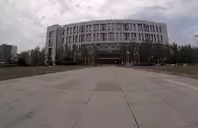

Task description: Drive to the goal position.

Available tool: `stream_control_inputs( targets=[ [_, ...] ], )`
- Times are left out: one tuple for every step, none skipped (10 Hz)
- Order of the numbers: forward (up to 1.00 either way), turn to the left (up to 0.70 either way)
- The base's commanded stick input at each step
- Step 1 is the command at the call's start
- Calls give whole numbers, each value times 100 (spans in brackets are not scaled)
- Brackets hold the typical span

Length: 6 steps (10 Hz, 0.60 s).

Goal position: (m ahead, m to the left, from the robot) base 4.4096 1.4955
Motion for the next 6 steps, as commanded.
stream_control_inputs(
  targets=[
    [70,0],
    [70,0],
    [70,0],
    [70,0],
    [70,0],
    [70,0]
  ],
)
